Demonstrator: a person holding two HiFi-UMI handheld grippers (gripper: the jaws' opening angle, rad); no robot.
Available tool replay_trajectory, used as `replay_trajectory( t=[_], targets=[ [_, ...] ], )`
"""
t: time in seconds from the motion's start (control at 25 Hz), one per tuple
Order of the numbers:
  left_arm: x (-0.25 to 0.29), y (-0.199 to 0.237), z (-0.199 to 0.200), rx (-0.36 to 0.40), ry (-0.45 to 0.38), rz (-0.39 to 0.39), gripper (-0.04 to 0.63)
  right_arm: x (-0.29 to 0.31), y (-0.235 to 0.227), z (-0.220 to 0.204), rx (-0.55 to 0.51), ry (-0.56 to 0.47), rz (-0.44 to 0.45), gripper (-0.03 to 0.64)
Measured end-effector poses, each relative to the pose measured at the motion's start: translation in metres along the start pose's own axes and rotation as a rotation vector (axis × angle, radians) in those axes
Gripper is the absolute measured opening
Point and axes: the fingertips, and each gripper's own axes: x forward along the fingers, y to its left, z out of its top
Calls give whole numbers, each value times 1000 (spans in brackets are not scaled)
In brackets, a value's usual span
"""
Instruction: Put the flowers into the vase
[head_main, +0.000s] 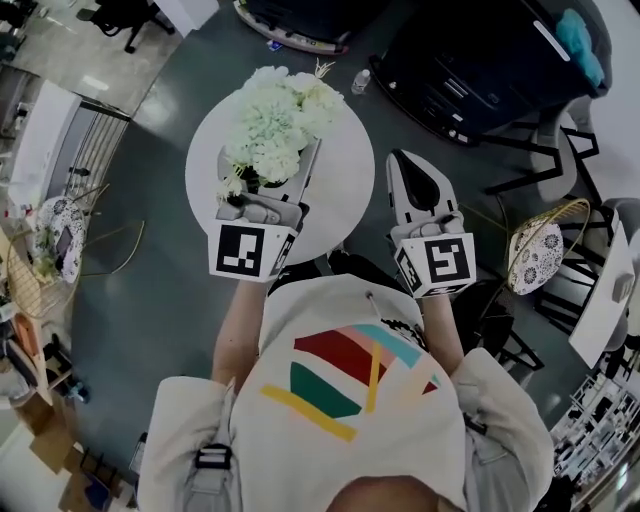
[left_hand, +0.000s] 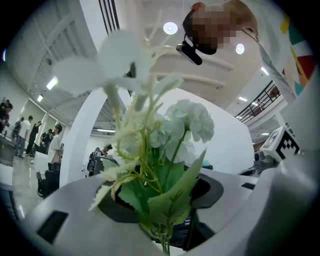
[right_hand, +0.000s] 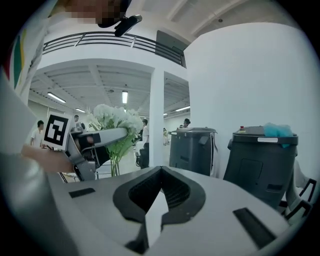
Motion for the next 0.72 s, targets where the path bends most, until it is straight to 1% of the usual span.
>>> replay_trajectory(
  t=[0.12, 0.32, 0.52, 0.72],
  targets=[
    [4, -1, -14, 13, -13, 0, 253, 1, -2, -1, -6, 11, -8, 9],
    [4, -5, -56, 1, 63, -22, 255, 1, 1, -10, -9, 51, -18, 9],
    [3, -5, -78, 7, 81, -29, 255, 0, 3, -20, -11, 84, -28, 9],
    [0, -11, -89, 9, 87, -40, 256, 0, 4, -22, -9, 90, -32, 9]
  ],
)
